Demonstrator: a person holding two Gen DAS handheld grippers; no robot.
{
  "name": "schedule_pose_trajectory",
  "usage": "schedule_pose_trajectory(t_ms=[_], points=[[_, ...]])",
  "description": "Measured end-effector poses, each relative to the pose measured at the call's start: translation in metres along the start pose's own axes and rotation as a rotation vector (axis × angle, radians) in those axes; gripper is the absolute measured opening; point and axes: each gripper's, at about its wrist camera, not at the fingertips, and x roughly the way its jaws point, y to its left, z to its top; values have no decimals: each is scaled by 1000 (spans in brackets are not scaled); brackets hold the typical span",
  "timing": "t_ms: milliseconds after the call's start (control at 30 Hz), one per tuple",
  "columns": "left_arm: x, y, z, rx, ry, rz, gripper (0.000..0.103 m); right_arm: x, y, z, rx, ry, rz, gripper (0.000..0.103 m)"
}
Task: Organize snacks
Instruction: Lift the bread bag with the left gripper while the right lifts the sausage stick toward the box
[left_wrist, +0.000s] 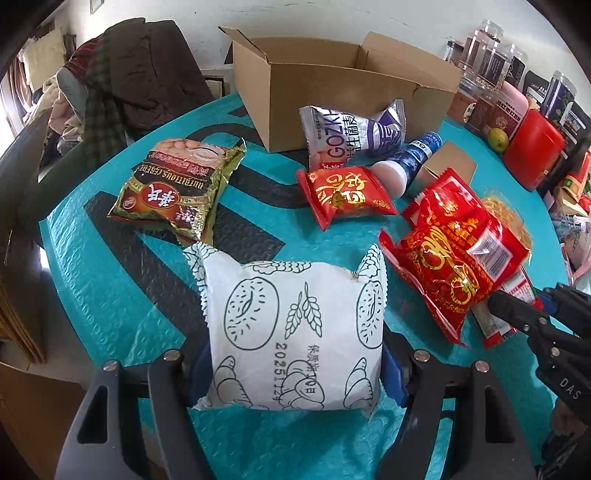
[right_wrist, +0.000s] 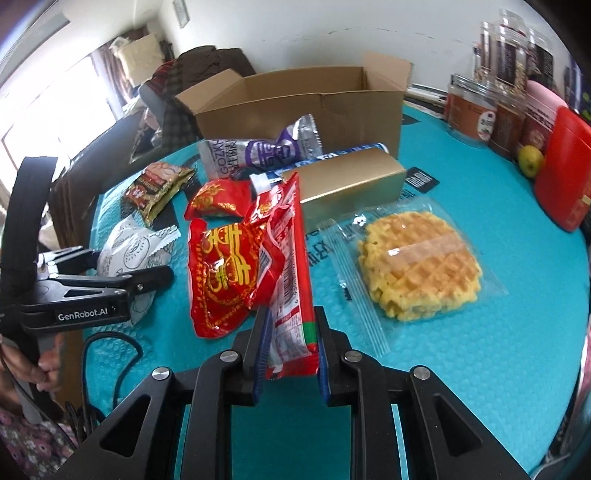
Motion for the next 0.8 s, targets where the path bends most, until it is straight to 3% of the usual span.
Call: schedule_pose_trajectory(t_ms=[67, 167, 467, 800], points=[[0, 0, 0, -6, -4, -2, 72, 4, 3, 2, -19, 2, -6, 21], [-2, 4, 0, -23, -4, -17, 71, 2, 6, 7, -28, -16, 4, 10], [-14, 2, -6, -19, -17, -56, 69, -21, -1, -3, 40, -64, -56, 10], [-52, -14, -6, 3, -111, -87, 69, -63, 3, -14, 75, -160, -89, 9]])
